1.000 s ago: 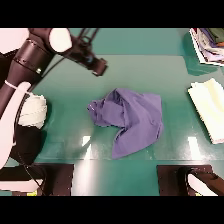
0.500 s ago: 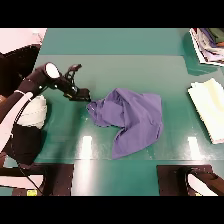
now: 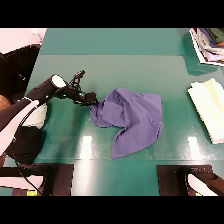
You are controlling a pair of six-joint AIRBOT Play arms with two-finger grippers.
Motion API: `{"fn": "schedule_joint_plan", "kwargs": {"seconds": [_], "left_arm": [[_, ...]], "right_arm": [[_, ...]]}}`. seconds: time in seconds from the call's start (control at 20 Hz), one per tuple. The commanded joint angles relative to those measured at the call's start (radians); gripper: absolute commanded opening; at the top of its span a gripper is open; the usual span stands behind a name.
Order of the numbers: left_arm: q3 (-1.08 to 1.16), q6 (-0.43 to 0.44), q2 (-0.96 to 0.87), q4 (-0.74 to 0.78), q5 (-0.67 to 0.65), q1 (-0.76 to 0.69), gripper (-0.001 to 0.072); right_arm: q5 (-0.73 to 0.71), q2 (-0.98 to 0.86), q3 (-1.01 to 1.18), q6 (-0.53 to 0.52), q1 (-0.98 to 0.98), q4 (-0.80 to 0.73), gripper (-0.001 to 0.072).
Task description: Fold the shirts.
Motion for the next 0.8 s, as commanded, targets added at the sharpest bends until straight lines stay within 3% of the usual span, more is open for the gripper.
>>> {"fn": "schedule_joint_plan", "kwargs": {"seconds": [0.0, 0.2, 0.45, 0.5, 0.55, 0.6, 0.75], "left_arm": [[0.010, -0.001, 0.001, -0.019, 0.083, -0.011, 0.0024], [0.138, 0.002, 0.004, -0.002, -0.002, 0.076, 0.0029], [0.270, 0.003, 0.004, 0.099, -0.088, 0.150, 0.0029], [0.272, 0.003, 0.004, 0.122, -0.091, 0.150, 0.0029], [0.272, 0.003, 0.003, 0.139, -0.095, 0.150, 0.0029], [0.272, 0.003, 0.003, 0.153, -0.097, 0.150, 0.0029], [0.272, 0.003, 0.003, 0.161, -0.100, 0.150, 0.0029]], "right_arm": [[0.035, -0.001, -0.001, 0.002, 0.000, -0.003, 0.0017], [0.206, 0.007, -0.063, 0.082, 0.000, -0.113, 0.0017], [0.224, 0.104, -0.551, 0.108, 0.000, -0.209, 0.0017], [0.204, 0.109, -0.667, 0.108, 0.000, -0.195, 0.0061], [0.175, 0.105, -0.768, 0.108, 0.000, -0.171, 0.0286], [0.124, 0.089, -0.867, 0.107, 0.000, -0.130, 0.0455], [-0.087, -0.005, -1.061, 0.079, 0.001, 0.086, 0.0452]]}}
